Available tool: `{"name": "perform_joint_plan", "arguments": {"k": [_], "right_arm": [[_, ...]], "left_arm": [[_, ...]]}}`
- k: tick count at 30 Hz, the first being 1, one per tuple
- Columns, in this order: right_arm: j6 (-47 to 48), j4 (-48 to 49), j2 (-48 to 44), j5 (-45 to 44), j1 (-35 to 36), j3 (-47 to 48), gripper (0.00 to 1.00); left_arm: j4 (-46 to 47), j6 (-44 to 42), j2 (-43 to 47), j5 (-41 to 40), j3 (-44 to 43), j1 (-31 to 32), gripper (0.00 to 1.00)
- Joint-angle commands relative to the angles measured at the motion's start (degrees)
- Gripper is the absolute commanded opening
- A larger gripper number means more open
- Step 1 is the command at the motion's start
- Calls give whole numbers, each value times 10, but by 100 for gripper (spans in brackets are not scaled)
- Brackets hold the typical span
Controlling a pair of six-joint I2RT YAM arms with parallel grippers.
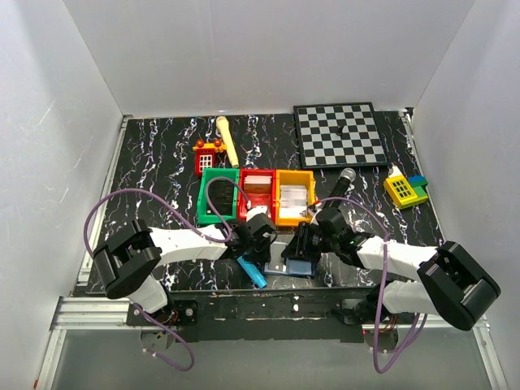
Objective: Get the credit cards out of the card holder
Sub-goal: Remove the credit card from the card holder.
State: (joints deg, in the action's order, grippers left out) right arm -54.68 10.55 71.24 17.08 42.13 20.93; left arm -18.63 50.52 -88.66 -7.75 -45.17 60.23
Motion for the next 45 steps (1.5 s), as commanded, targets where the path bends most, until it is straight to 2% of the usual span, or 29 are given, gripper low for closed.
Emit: {"name": "perform_joint_plan", "arguments": {"k": [1, 11, 17, 22, 25, 30, 35, 45], "right_arm": [[11, 1, -17, -6, 3, 17, 44], [14, -26, -28, -27, 3, 10, 44], [19, -35, -39, -31, 3, 9, 44], [19, -32, -37, -30, 3, 6, 44], [19, -30, -36, -31, 3, 5, 44], [17, -23, -30, -29, 3, 3, 44], [16, -20, -28, -28, 3, 3, 44], [15, -18, -28, -26, 3, 1, 44]], "left_arm": [[11, -7, -15, 12, -15, 2, 29], [16, 0, -1, 12, -4, 2, 27], [9, 2, 48, -2, -1, 2, 36], [21, -8, 81, -3, -8, 2, 36], [55, -18, 93, 7, 1, 2, 33], [70, -23, 61, 24, -5, 2, 19], [93, -22, 45, 41, 3, 2, 15], [71, -17, 9, 27, 1, 2, 13]]}}
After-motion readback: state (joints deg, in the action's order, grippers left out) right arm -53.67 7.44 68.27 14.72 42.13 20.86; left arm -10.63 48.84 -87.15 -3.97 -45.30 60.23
